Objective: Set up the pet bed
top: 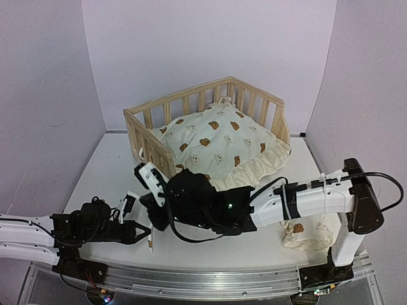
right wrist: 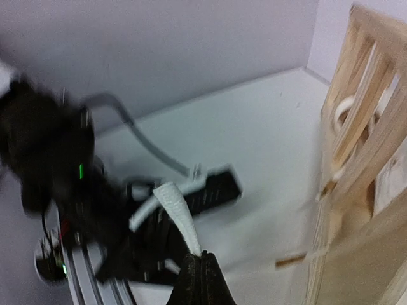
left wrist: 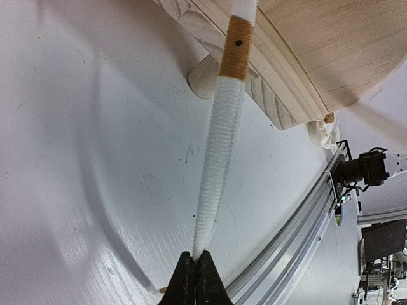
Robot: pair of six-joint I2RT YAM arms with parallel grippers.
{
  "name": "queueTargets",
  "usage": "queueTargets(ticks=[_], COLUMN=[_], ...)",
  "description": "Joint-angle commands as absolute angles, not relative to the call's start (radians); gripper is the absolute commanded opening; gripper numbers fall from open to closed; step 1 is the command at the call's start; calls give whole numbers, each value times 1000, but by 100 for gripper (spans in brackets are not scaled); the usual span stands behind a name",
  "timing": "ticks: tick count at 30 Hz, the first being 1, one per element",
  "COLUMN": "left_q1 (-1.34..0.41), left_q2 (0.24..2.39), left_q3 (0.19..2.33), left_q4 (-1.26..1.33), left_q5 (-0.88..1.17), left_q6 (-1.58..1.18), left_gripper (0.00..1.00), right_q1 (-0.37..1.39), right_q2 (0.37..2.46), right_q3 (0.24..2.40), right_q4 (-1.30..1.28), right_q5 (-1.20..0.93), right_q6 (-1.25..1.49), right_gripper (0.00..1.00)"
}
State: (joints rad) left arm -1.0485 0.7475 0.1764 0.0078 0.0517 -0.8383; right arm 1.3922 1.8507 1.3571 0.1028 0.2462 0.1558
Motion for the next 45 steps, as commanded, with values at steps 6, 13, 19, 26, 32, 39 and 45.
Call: queueTargets(ticks=[6, 13, 19, 26, 32, 39, 45], left_q1=[-1052, -1053, -1052, -1052, -1052, -1053, -1052], left_q2=[718, 733, 669, 655, 672, 639, 664], left_q3=[148, 143, 120, 127, 167, 163, 191], left_q4=[72, 108, 107, 106, 90, 81, 72], left_q5=[51, 113, 113, 98, 87, 46, 29], left_q6=[-812, -780, -793, -792, -763, -764, -732], left_gripper=[0, 0, 0, 0, 0, 0, 0], right_q1=[1417, 1420, 1420, 1420, 1420, 1421, 1422], right_q2=[2012, 2121, 2270, 2225, 2221, 2051, 1904], right_q3=[1669, 1749, 1886, 1784, 1776, 1625, 1432], right_q4=[286, 263, 118, 95, 6, 0, 78], right_q5=[442, 546, 698, 710, 760, 660, 567], right_q6=[121, 170, 84, 106, 159, 304, 407], right_gripper=[0, 0, 0, 0, 0, 0, 0])
